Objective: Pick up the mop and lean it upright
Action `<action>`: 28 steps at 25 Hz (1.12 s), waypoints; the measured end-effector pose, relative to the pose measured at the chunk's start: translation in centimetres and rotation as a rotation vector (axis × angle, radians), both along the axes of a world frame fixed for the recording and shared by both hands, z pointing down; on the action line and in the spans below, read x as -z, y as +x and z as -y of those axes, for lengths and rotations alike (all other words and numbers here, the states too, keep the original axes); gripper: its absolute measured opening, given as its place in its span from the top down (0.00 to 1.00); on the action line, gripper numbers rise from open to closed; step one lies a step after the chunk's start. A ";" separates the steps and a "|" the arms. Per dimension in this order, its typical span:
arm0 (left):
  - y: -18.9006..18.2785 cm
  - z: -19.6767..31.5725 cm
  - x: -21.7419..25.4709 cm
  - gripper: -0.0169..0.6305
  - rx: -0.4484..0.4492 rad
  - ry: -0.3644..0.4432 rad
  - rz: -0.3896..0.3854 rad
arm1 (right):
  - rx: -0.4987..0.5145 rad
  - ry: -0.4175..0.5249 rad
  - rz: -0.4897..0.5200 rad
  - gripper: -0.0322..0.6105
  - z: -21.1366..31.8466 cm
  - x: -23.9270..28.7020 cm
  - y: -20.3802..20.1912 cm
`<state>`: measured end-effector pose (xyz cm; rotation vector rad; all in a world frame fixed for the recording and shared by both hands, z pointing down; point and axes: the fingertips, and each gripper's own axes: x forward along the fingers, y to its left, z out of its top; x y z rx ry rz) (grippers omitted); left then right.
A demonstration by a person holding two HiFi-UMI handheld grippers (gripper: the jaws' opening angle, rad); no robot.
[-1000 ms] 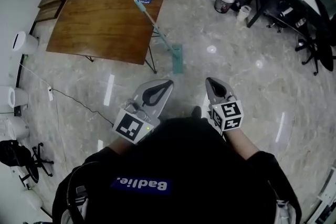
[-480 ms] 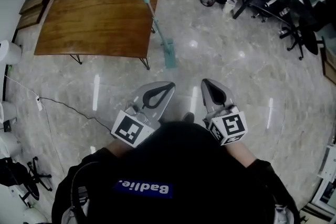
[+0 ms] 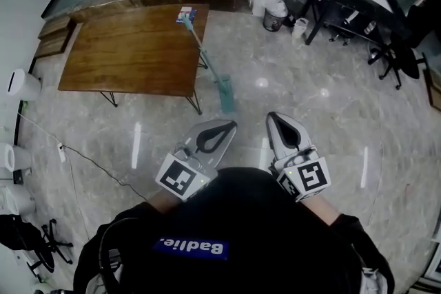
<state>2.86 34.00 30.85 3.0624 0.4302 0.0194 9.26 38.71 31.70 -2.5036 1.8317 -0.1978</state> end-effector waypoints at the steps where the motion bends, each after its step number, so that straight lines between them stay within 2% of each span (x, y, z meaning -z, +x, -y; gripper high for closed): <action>1: 0.0 -0.5 -0.1 0.95 -0.006 -0.001 0.004 | -0.001 0.003 0.008 0.95 -0.4 -0.2 0.2; 11: 0.6 -2.8 -0.4 0.95 -0.024 0.017 0.019 | 0.013 0.010 0.008 0.95 -2.0 -0.8 0.5; 28: -0.7 -3.0 -0.5 0.95 -0.027 0.014 0.010 | 0.033 -0.009 -0.010 0.95 -2.2 -1.4 -1.4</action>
